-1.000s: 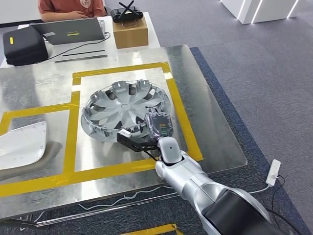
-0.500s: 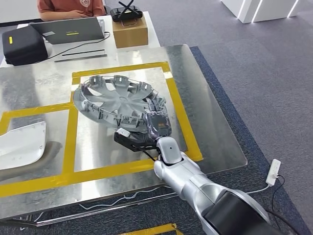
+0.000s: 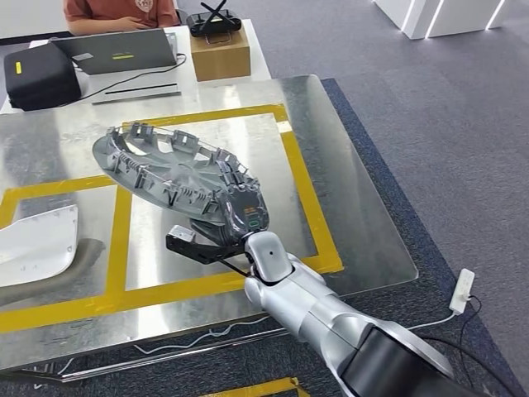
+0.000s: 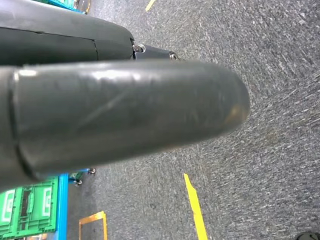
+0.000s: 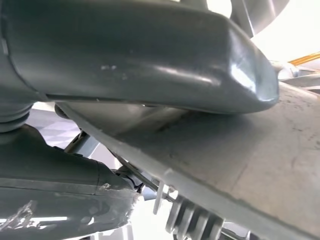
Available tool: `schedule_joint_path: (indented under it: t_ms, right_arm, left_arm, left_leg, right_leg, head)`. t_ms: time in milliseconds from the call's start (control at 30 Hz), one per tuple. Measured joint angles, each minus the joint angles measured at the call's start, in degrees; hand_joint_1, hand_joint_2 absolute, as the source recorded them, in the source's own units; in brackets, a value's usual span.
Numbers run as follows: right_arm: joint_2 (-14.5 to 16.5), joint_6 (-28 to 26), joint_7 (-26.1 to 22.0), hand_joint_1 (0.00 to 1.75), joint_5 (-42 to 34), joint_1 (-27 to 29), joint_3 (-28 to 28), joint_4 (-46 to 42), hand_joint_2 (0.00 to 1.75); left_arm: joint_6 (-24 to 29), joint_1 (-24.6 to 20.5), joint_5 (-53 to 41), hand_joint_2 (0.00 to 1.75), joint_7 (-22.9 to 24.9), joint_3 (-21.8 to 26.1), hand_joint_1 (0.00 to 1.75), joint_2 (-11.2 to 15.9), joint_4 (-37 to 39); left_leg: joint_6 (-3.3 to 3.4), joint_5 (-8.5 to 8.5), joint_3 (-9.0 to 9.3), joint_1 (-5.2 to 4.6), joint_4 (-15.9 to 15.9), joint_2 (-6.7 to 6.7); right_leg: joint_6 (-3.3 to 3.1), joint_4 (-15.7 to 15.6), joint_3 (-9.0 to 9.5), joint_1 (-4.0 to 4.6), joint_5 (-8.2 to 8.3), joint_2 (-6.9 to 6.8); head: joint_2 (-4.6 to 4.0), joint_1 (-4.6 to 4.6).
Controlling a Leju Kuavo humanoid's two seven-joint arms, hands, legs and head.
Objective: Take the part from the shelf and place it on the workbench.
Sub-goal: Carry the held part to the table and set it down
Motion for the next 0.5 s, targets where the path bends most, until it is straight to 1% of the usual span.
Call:
schedule_joint_path:
  t_ms: [300, 400, 500]
  right_arm:
    - [0.02, -0.36, 2.81, 0.0, 1.87, -0.85, 3.42, -0.51, 0.0]
    - [0.02, -1.93, 5.98, 0.0, 6.09, -1.11, 4.35, -0.51, 0.0]
    - [-0.02, -4.37, 11.32, 0.0, 14.65, -1.43, 4.84, -0.74, 0.0]
  left_arm:
    - [-0.3, 0.0, 0.01, 0.0, -0.07, 0.49, 0.0, 0.13, 0.0]
    - [-0.44, 0.0, -0.04, 0.0, 0.01, 0.66, 0.0, 0.16, 0.0]
    - [-0.4, -0.01, -0.26, 0.0, 0.23, 1.13, 0.0, 0.19, 0.0]
  left_leg:
    - [0.0, 0.0, 0.0, 0.0, 0.0, 0.0]
    - [0.0, 0.0, 0.0, 0.0, 0.0, 0.0]
    - [0.0, 0.0, 0.0, 0.0, 0.0, 0.0]
  right_leg:
    - [0.0, 0.0, 0.0, 0.0, 0.0, 0.0]
    - [0.0, 0.0, 0.0, 0.0, 0.0, 0.0]
    - [0.0, 0.0, -0.02, 0.0, 0.0, 0.0]
  head:
    - [0.0, 0.0]
    - [0.0, 0.0]
    - [0.0, 0.0]
